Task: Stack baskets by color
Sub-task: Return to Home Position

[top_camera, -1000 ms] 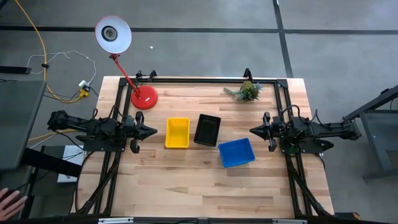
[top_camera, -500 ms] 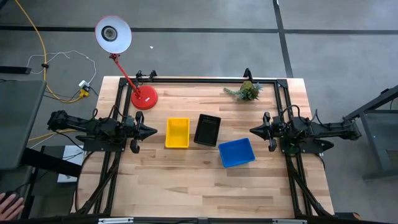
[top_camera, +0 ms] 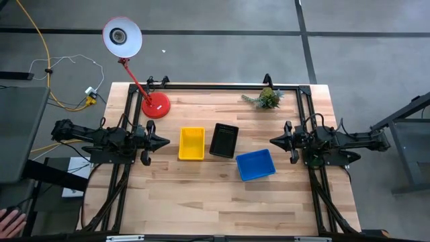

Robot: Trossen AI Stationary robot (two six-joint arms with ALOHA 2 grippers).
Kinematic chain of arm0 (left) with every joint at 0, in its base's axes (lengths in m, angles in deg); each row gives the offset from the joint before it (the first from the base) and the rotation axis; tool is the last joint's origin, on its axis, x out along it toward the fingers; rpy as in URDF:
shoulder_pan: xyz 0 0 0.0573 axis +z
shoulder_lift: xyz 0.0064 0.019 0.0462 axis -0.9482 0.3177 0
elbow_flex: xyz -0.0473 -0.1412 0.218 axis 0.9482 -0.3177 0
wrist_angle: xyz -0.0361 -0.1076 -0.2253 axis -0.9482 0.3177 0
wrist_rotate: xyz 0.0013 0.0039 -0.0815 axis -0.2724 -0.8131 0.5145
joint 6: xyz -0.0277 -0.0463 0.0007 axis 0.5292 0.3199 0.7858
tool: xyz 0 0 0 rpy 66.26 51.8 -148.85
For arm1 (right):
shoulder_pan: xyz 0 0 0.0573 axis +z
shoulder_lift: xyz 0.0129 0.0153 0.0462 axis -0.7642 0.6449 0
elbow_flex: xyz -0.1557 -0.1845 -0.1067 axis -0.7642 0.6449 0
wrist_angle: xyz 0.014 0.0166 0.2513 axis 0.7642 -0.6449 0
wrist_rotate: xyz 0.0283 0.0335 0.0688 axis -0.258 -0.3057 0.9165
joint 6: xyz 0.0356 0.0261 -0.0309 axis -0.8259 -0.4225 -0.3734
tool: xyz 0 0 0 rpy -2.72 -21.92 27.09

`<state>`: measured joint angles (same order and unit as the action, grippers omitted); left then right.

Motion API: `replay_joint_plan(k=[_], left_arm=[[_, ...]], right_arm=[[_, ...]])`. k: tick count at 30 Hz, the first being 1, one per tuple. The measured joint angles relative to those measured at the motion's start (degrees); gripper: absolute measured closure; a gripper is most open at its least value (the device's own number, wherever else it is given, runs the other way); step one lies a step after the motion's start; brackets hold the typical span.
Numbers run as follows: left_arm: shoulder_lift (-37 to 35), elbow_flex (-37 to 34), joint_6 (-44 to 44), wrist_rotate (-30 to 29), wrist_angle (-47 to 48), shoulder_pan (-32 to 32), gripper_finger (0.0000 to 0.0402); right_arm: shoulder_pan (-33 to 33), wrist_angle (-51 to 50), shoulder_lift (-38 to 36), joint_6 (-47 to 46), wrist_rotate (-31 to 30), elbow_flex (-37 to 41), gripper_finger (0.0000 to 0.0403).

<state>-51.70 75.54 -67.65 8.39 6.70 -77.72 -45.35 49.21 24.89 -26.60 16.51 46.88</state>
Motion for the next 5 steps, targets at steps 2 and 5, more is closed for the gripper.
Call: replay_joint_plan(k=[2, 5], left_arm=[[0.0, 0.0, 0.0, 0.0, 0.0, 0.0, 0.0401], [0.0, 0.0, 0.0, 0.0, 0.0, 0.0, 0.0401]], right_arm=[[0.0, 0.0, 0.0, 0.0, 0.0, 0.0, 0.0402], [0.0, 0.0, 0.0, 0.0, 0.0, 0.0, 0.0402]])
